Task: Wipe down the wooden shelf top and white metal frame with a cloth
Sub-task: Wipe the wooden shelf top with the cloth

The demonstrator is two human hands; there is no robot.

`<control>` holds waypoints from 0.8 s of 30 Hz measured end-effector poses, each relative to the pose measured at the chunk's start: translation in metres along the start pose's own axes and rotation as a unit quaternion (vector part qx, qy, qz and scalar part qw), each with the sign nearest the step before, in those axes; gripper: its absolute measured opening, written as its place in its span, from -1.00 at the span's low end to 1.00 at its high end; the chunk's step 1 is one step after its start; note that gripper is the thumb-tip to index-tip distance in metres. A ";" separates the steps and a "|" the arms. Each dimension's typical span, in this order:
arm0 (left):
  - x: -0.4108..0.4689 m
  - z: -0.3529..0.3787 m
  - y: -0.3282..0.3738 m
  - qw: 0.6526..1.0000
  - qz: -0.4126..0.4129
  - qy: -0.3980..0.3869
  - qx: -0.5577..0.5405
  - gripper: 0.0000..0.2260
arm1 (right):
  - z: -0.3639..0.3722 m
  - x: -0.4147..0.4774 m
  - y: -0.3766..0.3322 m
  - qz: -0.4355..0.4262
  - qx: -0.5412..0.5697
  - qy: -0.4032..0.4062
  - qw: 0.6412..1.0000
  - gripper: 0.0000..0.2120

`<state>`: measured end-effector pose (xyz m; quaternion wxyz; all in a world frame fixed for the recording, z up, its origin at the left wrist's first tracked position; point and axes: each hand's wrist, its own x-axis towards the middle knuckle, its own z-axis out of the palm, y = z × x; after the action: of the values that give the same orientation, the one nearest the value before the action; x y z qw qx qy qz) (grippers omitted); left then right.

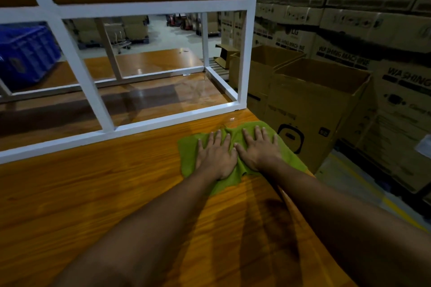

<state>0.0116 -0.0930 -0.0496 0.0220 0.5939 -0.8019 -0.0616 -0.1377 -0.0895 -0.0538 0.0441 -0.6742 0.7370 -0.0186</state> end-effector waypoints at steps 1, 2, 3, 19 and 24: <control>-0.001 0.000 -0.001 1.000 -0.001 0.002 0.000 -0.44 | 0.000 0.001 -0.003 -0.009 -0.002 -0.002 1.000 -0.29; -0.004 0.000 -0.003 1.000 -0.002 0.004 -0.001 -0.44 | 0.000 0.000 -0.006 -0.015 -0.002 -0.001 1.000 -0.29; -0.008 0.000 -0.005 1.000 -0.003 0.006 -0.002 -0.44 | 0.000 -0.003 -0.009 -0.019 0.000 0.001 1.000 -0.29; -0.138 0.011 -0.003 1.000 0.000 0.017 0.011 -0.32 | 0.012 -0.133 -0.006 -0.054 0.009 0.012 0.998 -0.29; -0.115 0.011 0.025 1.000 0.002 0.008 0.002 -0.30 | 0.006 -0.125 0.028 -0.021 0.008 0.015 1.000 -0.11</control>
<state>0.0206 0.0248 -0.0532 0.0269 0.5929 -0.8029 -0.0550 -0.1540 0.0381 -0.0571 0.0385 -0.6892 0.7227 -0.0356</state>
